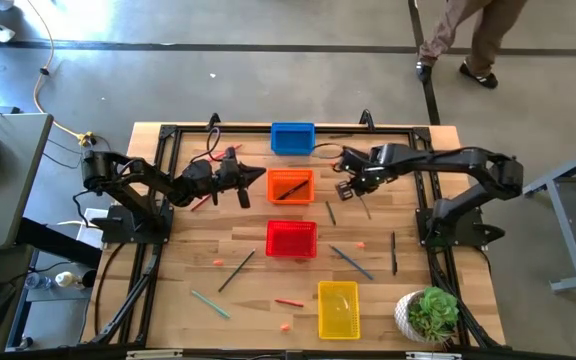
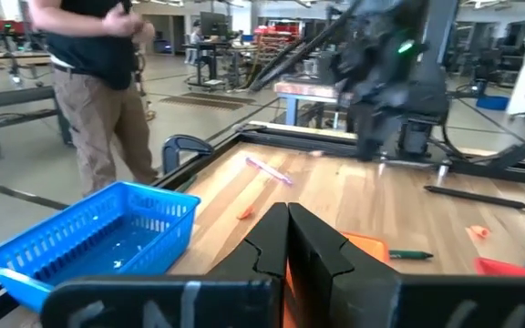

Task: Sort crayons/erasers/pens/pencils in bins
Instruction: Put the black pencil into the blue bin, then put the red crayon into the red bin

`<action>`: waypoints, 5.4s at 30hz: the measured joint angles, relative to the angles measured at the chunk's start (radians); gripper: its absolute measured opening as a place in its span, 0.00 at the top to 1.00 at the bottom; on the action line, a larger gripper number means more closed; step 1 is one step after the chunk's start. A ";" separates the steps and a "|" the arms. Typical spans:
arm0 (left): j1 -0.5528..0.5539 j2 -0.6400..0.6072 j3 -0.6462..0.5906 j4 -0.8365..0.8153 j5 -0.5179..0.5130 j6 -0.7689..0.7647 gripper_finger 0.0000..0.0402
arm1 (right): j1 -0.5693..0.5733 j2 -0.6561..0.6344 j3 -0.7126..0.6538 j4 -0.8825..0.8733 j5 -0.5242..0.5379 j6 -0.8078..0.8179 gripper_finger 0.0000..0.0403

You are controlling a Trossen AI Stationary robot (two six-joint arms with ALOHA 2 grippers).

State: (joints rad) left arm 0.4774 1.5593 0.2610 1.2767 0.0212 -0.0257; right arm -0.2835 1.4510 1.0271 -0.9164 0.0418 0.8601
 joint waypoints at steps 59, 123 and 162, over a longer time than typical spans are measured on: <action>0.034 0.000 0.000 0.059 -0.010 -0.015 1.00 | -0.260 0.782 0.923 0.377 -0.015 -1.234 0.98; 0.034 0.000 0.000 0.046 -0.009 0.003 1.00 | -0.207 0.653 0.841 0.396 0.055 -1.124 1.00; 0.006 -0.052 0.195 -0.528 0.060 0.019 1.00 | -0.203 -0.424 -0.794 1.588 -0.018 -0.764 1.00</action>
State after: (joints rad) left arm 0.4839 1.5072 0.4558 0.7486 0.0816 -0.0070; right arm -0.4867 1.0268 0.2332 0.6717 0.0236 0.0958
